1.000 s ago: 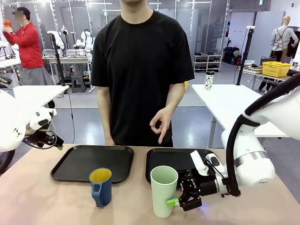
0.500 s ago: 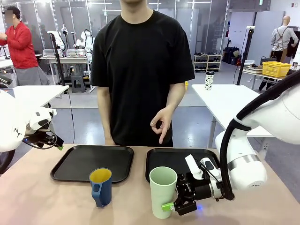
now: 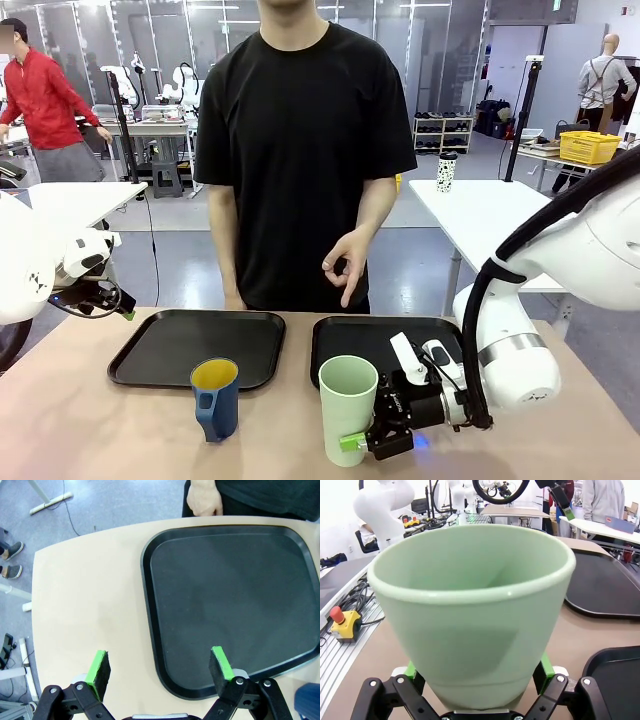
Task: Sort and store the cups by type.
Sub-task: Pick up the Reusable plastic cup.
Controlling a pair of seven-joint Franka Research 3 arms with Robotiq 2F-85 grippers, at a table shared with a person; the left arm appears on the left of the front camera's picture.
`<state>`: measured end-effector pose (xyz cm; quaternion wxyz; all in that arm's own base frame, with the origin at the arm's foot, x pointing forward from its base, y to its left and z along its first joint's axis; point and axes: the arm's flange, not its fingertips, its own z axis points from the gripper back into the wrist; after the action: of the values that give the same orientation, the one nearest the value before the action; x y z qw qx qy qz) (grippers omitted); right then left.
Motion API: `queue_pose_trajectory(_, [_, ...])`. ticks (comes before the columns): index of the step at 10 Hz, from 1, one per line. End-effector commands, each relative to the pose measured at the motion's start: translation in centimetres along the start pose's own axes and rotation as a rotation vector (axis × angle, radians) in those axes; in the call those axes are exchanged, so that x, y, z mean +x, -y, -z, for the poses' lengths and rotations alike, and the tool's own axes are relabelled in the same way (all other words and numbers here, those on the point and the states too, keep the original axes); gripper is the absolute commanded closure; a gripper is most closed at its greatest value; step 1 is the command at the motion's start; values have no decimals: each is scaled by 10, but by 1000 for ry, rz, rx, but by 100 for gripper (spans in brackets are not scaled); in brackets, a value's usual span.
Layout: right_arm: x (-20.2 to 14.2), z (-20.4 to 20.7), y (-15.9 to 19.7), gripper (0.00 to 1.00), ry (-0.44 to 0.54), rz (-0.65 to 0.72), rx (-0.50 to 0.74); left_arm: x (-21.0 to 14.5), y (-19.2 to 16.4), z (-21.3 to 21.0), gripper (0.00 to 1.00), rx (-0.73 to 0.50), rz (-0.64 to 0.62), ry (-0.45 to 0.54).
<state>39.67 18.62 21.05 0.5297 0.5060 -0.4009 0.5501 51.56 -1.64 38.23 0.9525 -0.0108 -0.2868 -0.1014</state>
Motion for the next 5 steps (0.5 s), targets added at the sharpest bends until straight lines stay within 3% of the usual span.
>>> queue_pose_trajectory(1, [-23,12,-4,0,35,-34,-18,0,0,-1,0,0,1,1])
queue_pose_trajectory(5, [-24,10,-4,0,54,-29,-21,0,0,-1,0,0,1,1])
